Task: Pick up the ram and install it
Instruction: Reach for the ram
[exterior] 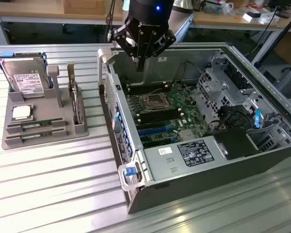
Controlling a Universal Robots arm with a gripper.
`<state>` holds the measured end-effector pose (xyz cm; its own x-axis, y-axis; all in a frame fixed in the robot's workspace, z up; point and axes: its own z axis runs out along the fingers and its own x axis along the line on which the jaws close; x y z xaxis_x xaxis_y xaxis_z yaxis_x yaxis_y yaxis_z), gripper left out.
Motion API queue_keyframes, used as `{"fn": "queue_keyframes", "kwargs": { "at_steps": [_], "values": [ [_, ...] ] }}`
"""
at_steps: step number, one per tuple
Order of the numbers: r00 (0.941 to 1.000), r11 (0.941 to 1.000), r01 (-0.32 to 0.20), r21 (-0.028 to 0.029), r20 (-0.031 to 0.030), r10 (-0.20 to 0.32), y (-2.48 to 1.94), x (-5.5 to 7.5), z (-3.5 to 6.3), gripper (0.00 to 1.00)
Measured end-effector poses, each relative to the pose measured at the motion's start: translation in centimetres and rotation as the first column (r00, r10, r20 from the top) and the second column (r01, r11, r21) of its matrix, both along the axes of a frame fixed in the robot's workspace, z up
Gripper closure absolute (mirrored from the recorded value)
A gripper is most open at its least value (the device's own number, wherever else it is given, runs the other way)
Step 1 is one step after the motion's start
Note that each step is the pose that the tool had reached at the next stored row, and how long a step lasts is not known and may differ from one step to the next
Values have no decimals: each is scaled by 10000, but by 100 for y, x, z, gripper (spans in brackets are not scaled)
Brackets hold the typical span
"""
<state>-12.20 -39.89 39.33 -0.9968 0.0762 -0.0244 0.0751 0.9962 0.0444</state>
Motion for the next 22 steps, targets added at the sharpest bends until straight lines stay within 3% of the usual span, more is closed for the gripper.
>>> {"fn": "queue_keyframes", "kwargs": {
  "at_steps": [3,11,22],
  "values": [
    [10000,10000,0,1,1,0,0,-124,0,90],
    [10000,10000,0,0,0,0,0,-184,0,90],
    [10000,10000,-1,0,1,1,0,-382,0,90]
  ]
}}
